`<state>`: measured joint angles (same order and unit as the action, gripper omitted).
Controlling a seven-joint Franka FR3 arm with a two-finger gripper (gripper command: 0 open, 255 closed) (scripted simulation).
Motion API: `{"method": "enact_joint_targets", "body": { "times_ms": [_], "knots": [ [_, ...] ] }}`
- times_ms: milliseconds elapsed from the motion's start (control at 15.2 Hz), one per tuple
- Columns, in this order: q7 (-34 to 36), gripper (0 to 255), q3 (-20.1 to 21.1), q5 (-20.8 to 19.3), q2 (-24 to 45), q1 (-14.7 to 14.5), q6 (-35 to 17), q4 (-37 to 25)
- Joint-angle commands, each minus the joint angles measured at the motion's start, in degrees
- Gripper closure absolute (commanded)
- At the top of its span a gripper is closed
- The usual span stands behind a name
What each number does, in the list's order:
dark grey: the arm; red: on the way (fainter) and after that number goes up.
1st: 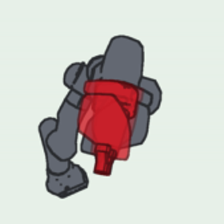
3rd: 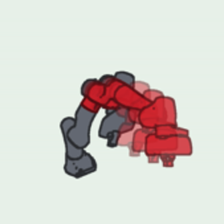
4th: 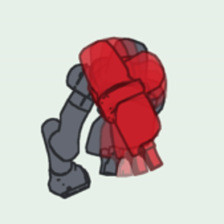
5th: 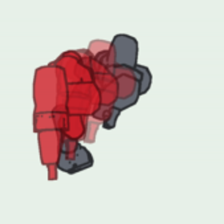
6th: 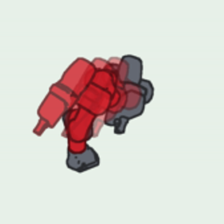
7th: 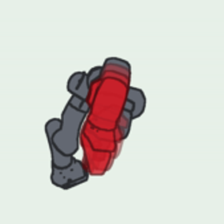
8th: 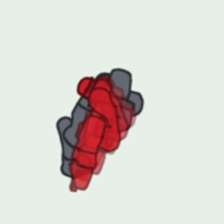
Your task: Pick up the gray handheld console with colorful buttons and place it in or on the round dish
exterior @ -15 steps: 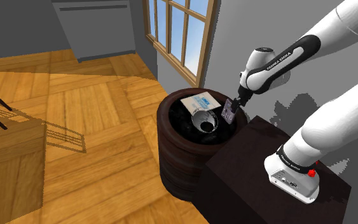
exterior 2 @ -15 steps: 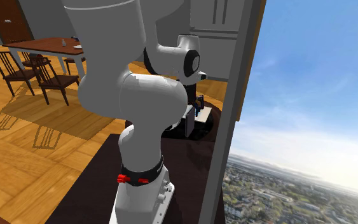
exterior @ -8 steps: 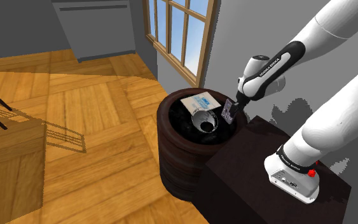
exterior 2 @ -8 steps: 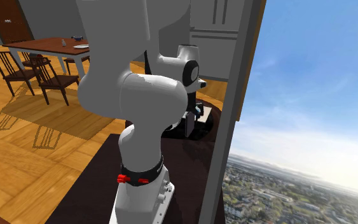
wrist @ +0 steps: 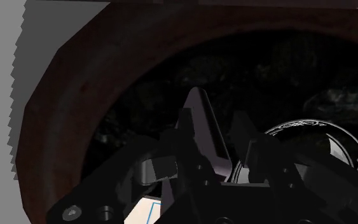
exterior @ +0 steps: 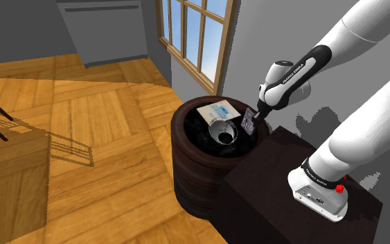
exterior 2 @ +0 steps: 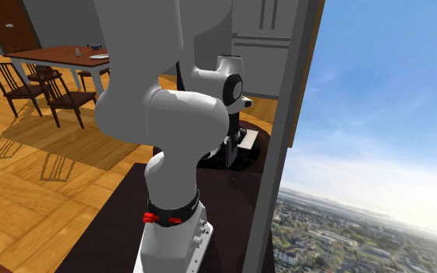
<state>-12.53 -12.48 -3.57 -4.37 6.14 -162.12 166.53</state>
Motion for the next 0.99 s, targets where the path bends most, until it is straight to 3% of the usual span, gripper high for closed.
{"method": "enact_joint_targets", "body": {
  "times_ms": [0, 462, 924],
  "knots": [
    [0.0, 255, 0.0, 0.0, 0.0, 0.0, 0.0, 0.0],
    [0.0, 255, 0.0, 0.0, 0.0, 0.0, 0.0, 0.0],
    [1.8, 255, 0.6, -2.7, -8.4, 1.2, 8.4, 0.0]
  ]
}}
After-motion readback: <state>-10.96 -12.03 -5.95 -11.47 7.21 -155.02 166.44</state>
